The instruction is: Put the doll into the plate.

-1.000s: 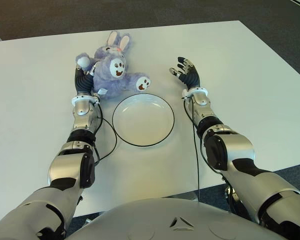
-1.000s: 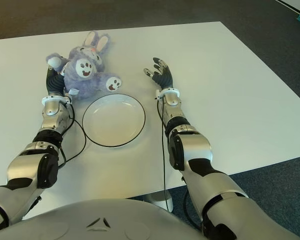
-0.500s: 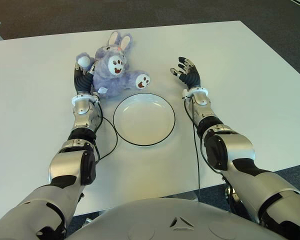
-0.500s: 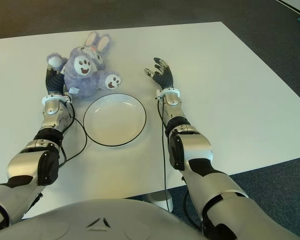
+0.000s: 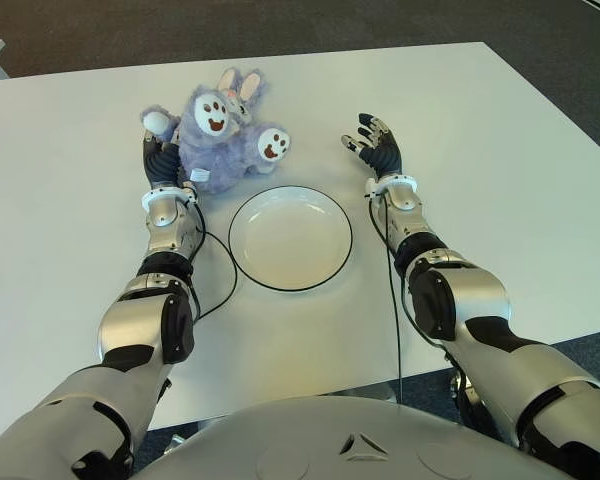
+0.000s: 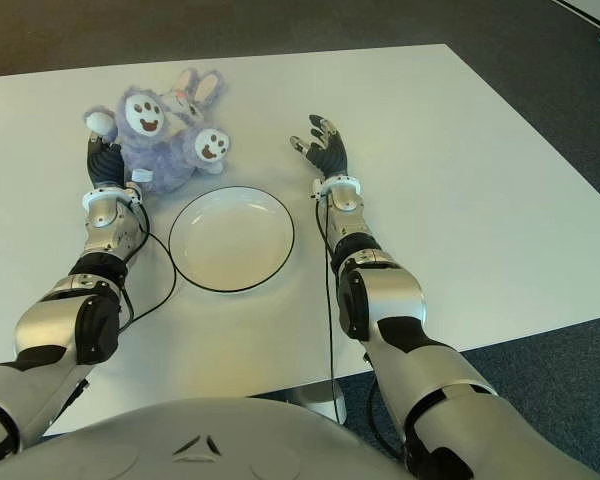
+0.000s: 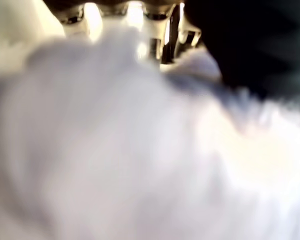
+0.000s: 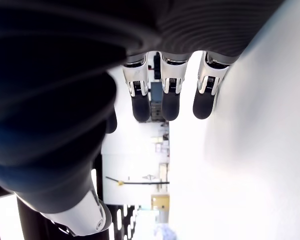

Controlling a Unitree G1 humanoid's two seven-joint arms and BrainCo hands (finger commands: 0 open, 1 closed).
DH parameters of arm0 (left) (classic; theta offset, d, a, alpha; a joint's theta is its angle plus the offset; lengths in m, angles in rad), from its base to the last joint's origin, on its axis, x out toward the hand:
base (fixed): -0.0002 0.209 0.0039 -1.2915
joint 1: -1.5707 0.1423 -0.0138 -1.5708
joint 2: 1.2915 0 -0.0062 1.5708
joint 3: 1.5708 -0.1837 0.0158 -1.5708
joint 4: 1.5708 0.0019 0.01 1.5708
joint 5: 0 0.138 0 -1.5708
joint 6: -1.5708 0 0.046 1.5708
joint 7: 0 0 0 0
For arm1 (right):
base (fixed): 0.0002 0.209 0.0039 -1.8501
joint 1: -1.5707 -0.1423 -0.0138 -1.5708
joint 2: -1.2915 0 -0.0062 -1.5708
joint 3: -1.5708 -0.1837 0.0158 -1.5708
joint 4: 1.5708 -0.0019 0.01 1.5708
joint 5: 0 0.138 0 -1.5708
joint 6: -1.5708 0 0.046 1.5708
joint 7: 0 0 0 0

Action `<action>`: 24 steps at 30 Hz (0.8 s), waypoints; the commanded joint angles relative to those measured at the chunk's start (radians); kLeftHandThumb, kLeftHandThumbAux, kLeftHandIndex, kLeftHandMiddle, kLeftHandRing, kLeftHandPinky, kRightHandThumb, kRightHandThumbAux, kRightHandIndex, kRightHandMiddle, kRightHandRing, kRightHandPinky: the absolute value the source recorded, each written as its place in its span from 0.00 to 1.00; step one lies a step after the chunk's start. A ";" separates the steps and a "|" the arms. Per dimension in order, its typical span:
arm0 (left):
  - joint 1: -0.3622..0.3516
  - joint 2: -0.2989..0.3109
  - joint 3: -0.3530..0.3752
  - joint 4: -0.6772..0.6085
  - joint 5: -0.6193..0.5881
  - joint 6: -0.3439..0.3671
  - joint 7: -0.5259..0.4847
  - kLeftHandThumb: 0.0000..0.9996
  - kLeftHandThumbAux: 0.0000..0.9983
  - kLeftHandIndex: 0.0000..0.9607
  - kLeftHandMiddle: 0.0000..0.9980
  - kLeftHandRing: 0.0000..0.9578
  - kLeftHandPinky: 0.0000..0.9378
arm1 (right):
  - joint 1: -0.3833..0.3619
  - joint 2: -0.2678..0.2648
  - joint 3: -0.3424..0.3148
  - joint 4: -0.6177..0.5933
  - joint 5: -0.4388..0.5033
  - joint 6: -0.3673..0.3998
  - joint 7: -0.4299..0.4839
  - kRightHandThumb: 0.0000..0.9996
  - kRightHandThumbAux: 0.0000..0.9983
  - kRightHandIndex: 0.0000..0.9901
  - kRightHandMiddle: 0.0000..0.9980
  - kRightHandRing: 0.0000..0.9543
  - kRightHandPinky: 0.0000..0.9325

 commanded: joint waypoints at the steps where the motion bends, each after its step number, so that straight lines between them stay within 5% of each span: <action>1: 0.027 -0.029 0.019 0.059 -0.020 -0.005 0.032 0.56 0.59 0.24 0.30 0.34 0.38 | 0.023 0.008 0.003 0.025 -0.008 0.031 0.003 0.36 0.84 0.16 0.12 0.10 0.14; 11: 0.001 -0.026 0.032 0.093 -0.017 -0.034 0.053 0.63 0.55 0.29 0.33 0.37 0.39 | 0.021 0.008 0.003 0.025 -0.008 0.032 0.001 0.33 0.83 0.14 0.12 0.10 0.13; 14: -0.004 -0.025 0.031 0.101 -0.011 -0.040 0.061 0.71 0.69 0.42 0.34 0.37 0.38 | 0.020 0.008 0.003 0.025 -0.009 0.033 0.000 0.34 0.84 0.14 0.12 0.10 0.14; 24: -0.018 -0.019 0.025 0.121 -0.001 -0.042 0.083 0.71 0.69 0.43 0.34 0.36 0.36 | 0.020 0.008 0.000 0.025 -0.006 0.034 0.001 0.37 0.84 0.15 0.12 0.10 0.13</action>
